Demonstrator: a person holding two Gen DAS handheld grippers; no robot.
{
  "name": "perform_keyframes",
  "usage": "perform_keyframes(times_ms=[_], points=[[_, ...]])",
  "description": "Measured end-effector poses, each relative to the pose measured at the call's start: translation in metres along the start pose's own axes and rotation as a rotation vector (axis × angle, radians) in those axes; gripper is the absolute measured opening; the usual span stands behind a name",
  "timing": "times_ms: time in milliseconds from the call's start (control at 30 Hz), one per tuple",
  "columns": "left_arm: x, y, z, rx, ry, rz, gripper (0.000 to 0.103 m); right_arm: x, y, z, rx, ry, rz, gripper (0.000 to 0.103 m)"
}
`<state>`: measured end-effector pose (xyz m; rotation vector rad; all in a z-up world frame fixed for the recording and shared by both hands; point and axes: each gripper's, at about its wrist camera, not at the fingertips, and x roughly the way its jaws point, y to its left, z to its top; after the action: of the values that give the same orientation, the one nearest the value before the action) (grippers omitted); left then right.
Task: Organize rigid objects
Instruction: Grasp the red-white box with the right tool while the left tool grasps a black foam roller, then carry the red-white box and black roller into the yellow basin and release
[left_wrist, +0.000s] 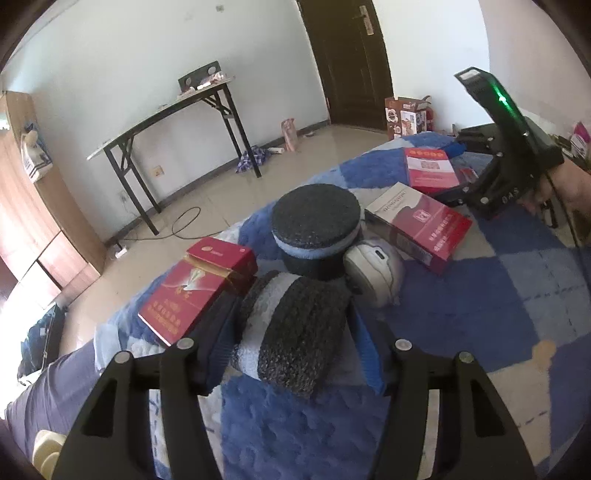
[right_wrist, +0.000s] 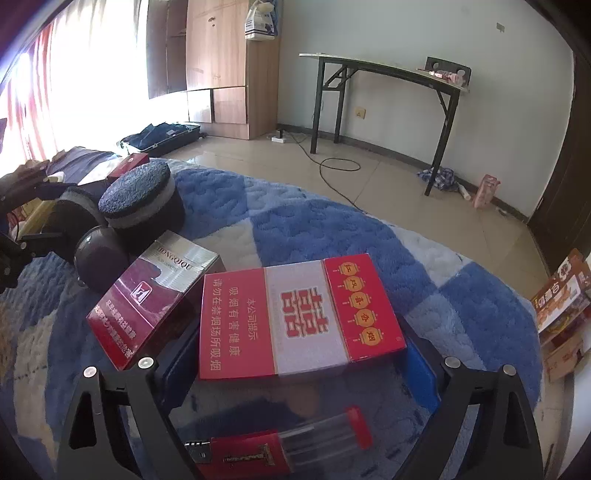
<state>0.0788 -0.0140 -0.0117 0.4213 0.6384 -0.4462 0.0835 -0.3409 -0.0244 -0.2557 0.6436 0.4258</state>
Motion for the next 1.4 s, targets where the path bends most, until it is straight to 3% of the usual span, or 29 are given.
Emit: perform_keyframes(times_ms=[67,200,267,333,367,400,500,600,700,767,833,933,1000,1067,1200,1333,1400], points=[[0.003,0.005,0.004,-0.021,0.005,-0.013,0.062,-0.001,0.0,-0.001,-0.001,-0.002,0.0,0.093],[0.009,0.012,0.004,-0.019,0.028,-0.043,0.082,-0.002,-0.002,-0.002,0.001,-0.002,0.005,0.094],[0.014,0.011,0.0,-0.006,0.047,-0.032,0.084,-0.001,-0.002,-0.003,0.003,-0.001,0.007,0.094],[0.013,0.009,-0.002,-0.013,0.026,-0.027,0.081,-0.002,-0.002,-0.003,0.004,-0.003,0.008,0.094],[0.011,0.008,-0.002,-0.018,0.01,-0.026,0.069,-0.003,-0.002,-0.003,0.004,-0.004,0.009,0.094],[0.009,0.007,-0.001,-0.018,-0.002,-0.011,0.066,-0.003,-0.003,-0.003,0.004,-0.005,0.009,0.094],[0.006,0.009,0.0,-0.06,-0.003,-0.05,0.061,-0.004,-0.003,-0.004,0.004,-0.009,0.006,0.093],[-0.002,0.003,-0.003,-0.03,-0.028,-0.029,0.059,-0.009,-0.001,-0.005,-0.008,-0.025,-0.004,0.093],[-0.035,0.007,-0.008,-0.099,-0.091,-0.028,0.058,-0.021,-0.001,-0.005,-0.008,-0.078,-0.012,0.093],[-0.079,0.01,-0.012,-0.14,-0.153,-0.003,0.058,-0.041,-0.002,-0.005,0.009,-0.141,-0.018,0.093],[-0.137,0.019,-0.022,-0.18,-0.205,0.07,0.058,-0.069,0.005,0.0,0.003,-0.2,-0.015,0.093],[-0.206,0.046,-0.047,-0.234,-0.201,0.264,0.058,-0.113,0.048,0.023,-0.09,-0.289,0.065,0.093],[-0.246,0.079,-0.077,-0.301,-0.148,0.407,0.058,-0.125,0.094,0.047,-0.168,-0.304,0.145,0.093],[-0.274,0.114,-0.119,-0.426,-0.064,0.507,0.058,-0.119,0.162,0.077,-0.277,-0.283,0.289,0.093],[-0.286,0.147,-0.203,-0.617,0.069,0.567,0.058,-0.079,0.283,0.11,-0.453,-0.181,0.47,0.093],[-0.251,0.157,-0.253,-0.686,0.169,0.528,0.058,-0.014,0.401,0.134,-0.553,-0.068,0.569,0.093],[-0.237,0.163,-0.267,-0.699,0.187,0.514,0.058,0.012,0.437,0.141,-0.569,-0.037,0.573,0.093]])
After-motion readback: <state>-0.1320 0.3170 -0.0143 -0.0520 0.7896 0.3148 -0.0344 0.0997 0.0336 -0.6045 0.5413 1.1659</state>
